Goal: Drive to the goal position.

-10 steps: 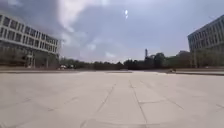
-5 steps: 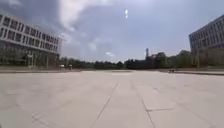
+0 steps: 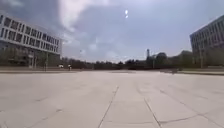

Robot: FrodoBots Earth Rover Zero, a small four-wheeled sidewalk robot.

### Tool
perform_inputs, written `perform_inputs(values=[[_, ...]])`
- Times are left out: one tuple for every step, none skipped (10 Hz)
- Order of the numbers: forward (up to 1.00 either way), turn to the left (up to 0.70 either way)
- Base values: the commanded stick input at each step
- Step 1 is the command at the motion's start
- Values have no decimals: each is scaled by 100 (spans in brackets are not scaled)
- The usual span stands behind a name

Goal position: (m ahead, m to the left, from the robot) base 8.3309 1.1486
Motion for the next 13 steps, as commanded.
perform_inputs(values=[[70,0],[70,0],[70,0],[70,0],[70,0],[70,0],[70,0],[70,0],[70,0],[70,0],[70,0],[70,0],[70,0]])
